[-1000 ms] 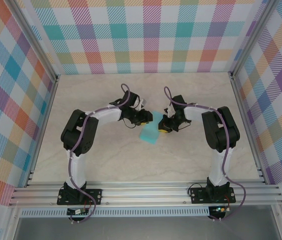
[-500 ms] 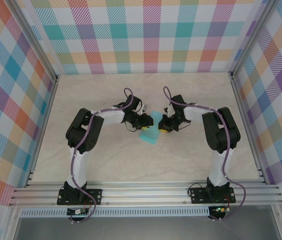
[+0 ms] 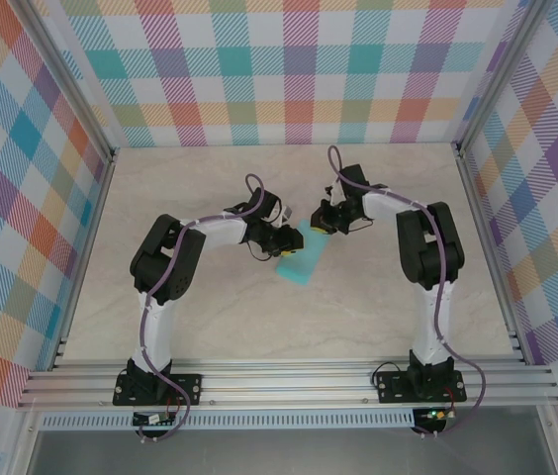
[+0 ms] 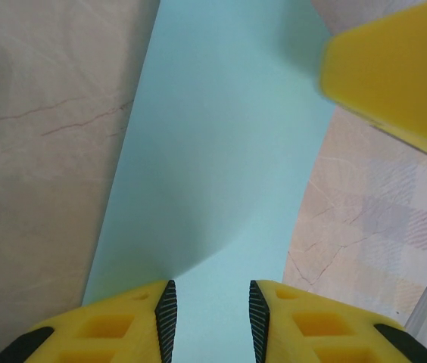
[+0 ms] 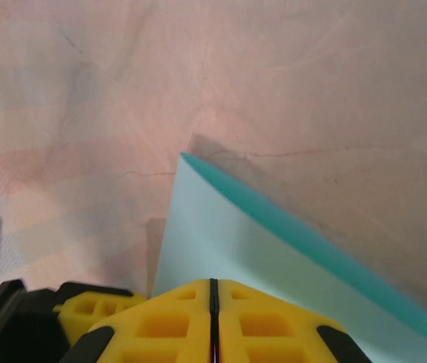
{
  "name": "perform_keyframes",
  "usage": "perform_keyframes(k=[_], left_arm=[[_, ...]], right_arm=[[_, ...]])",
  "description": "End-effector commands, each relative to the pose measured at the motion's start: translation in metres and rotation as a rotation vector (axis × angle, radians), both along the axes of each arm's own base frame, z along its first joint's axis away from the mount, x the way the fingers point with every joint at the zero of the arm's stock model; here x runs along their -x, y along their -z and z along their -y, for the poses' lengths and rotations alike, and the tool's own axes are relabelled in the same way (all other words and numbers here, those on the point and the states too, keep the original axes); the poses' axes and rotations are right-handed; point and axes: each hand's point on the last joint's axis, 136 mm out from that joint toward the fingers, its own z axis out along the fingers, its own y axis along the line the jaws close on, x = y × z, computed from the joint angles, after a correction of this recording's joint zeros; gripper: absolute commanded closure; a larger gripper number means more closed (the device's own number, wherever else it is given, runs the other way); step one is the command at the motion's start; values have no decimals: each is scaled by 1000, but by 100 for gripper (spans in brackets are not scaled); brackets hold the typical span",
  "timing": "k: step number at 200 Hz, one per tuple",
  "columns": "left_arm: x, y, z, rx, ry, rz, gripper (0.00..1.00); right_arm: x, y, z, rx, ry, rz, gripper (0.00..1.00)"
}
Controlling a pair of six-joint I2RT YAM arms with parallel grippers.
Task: Fold a paper plane with a square sheet of paper (fold left side to right side)
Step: Hold the square sheet of paper at the center of the table, then first fold the square sheet of paper in half at the center of the table.
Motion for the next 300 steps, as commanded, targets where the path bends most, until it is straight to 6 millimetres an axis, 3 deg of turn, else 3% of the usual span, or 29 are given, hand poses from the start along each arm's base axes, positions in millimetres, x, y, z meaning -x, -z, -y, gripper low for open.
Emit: perform_keyframes(k=[1,51,97,233,300], left_arm=[[23,28,-13,-95,15,-64,67],[27,24,-17,-103,29,-52,66],[40,14,-23,-104,58,-32,65],[88,19,-49,-132,71,-85,60],[122,24,-77,-196,40,-133,59]], right_arm=[[5,4,-19,-31,-42,-41,93],[12,40,-2,122,-29,-108,93],[17,41,4,187,-45,-126,93],[16,41,-2,214,-75,-128,93],[17,41,-3,211,-89,-124,92]])
